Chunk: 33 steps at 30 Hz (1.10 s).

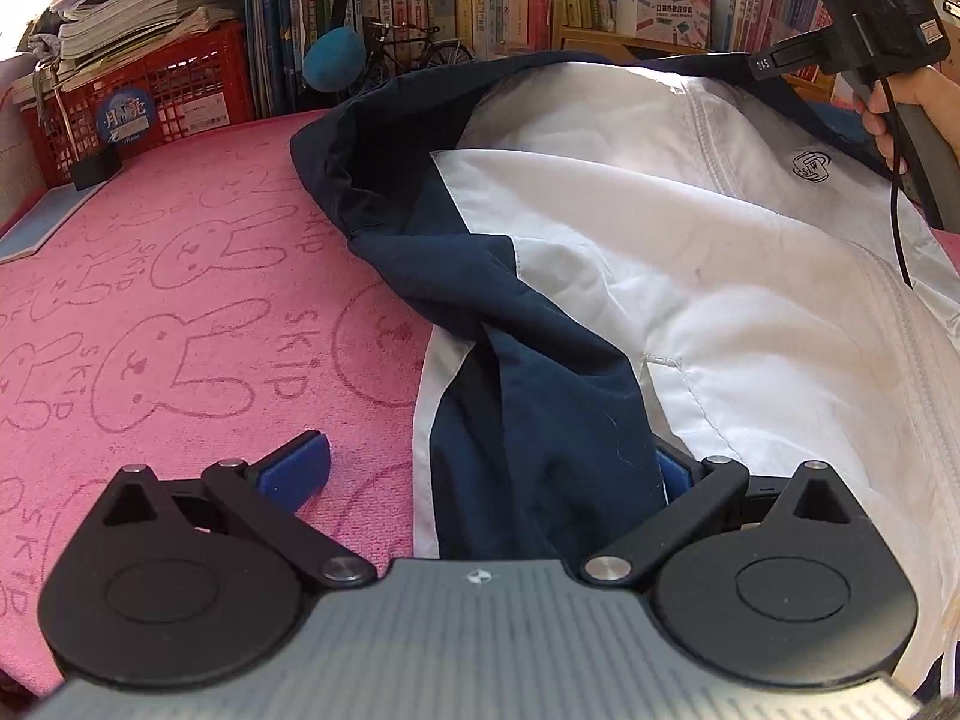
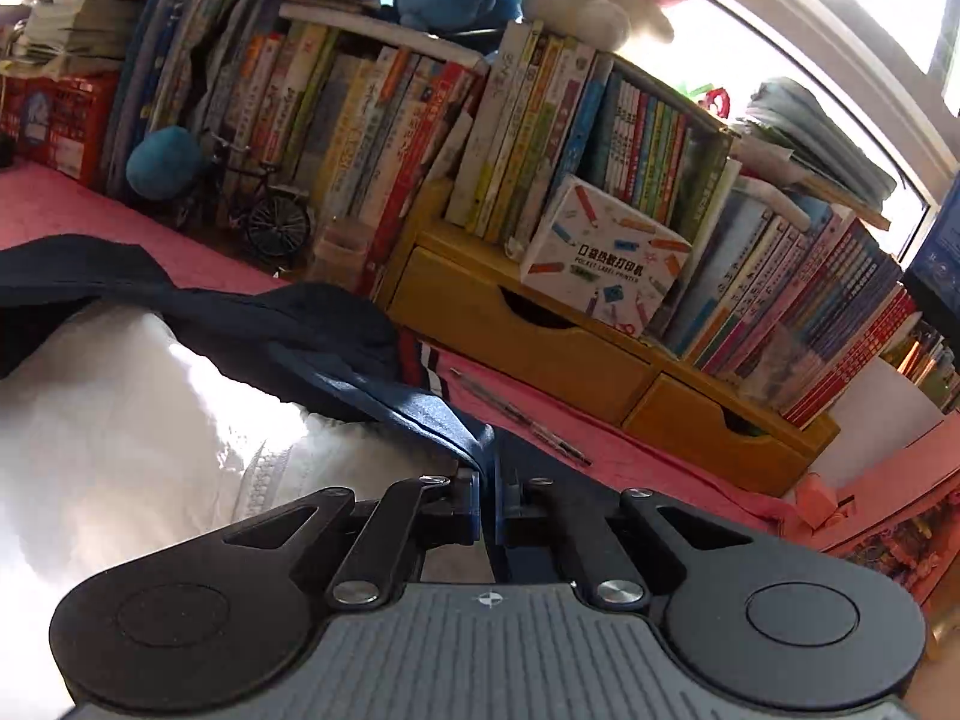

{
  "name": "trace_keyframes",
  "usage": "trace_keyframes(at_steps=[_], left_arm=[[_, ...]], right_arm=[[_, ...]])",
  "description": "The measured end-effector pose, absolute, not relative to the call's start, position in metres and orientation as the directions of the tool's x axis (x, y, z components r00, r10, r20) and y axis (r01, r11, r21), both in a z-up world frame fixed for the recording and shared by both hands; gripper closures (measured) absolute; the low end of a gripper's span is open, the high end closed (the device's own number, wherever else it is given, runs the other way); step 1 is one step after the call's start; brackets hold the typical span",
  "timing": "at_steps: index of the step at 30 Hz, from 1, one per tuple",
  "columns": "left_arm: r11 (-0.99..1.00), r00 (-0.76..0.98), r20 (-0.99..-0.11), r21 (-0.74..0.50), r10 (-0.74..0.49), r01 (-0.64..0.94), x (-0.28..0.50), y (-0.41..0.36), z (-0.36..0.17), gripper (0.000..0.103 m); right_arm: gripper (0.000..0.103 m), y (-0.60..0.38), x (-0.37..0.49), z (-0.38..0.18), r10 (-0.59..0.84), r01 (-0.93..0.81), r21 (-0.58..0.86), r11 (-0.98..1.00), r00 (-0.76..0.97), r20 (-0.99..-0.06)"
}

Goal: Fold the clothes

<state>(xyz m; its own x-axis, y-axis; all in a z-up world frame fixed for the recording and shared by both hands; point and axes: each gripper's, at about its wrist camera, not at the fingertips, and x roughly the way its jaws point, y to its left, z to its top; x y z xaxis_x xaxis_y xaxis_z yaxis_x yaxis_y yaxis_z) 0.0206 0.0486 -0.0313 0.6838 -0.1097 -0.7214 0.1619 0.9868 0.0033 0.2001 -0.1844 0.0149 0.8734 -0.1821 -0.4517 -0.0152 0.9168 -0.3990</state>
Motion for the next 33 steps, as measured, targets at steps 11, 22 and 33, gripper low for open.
trace_keyframes(at_steps=[11, 22, 33], left_arm=[[0.985, 0.687, -0.718, 0.004, -0.116, 0.171, 0.022, 0.049, -0.032, 0.000], [0.988, 0.696, -0.710, 0.002, -0.107, 0.153, 0.020, 0.049, -0.032, 0.000], [0.975, 0.766, -0.618, -0.003, -0.175, 0.220, 0.008, 0.057, -0.041, 0.000]], right_arm=[[0.092, -0.398, 0.117, 0.057, -0.623, 0.478, -0.409, 0.777, 0.678, -0.390], [0.010, -0.235, 0.215, 0.055, 0.029, -0.033, 0.003, 0.999, 0.826, -0.562], [0.091, -0.061, 0.328, -0.018, 0.094, 0.054, 0.151, 0.987, 0.571, -0.816]])
